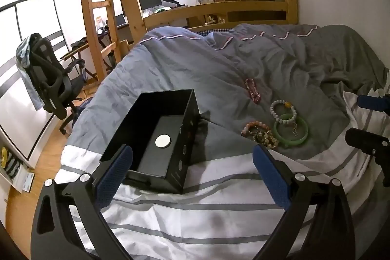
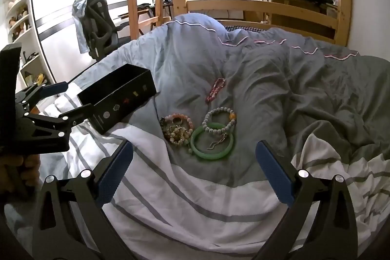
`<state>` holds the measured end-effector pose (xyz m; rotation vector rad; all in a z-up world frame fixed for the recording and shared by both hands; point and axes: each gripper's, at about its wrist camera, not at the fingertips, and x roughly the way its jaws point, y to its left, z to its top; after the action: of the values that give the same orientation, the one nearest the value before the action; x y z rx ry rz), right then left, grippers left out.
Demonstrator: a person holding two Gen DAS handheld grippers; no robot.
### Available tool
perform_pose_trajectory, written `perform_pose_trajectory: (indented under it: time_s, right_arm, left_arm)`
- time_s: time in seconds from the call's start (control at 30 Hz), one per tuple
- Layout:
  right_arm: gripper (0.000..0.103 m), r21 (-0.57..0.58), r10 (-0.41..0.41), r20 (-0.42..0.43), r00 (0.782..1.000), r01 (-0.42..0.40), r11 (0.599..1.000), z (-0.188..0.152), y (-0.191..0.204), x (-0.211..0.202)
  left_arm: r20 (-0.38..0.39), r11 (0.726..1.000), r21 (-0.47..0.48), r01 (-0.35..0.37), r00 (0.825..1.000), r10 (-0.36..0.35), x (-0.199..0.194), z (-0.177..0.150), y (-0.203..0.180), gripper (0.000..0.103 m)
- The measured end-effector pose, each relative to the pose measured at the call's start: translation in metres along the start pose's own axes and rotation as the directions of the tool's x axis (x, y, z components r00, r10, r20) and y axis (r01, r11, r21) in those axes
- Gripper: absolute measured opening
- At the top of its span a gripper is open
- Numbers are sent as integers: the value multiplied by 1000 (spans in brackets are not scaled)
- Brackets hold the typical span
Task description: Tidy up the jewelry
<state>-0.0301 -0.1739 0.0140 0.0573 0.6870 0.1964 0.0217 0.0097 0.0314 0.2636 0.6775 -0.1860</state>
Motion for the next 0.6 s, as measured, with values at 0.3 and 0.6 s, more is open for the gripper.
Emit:
perform_pose_trajectory:
  time_s: [0.3,0.6]
  right_arm:
    - [99,-5,-1,0,1000,1,1000,-1,1,0]
    - [99,-14,-1,-9,1000,1,1000,-1,4,0]
  left_arm:
    - [24,1000,-11,3,1000,-2,-9,-13,-7,97]
    - [12,1000,-3,3,1000,-3,-9,-15,-9,97]
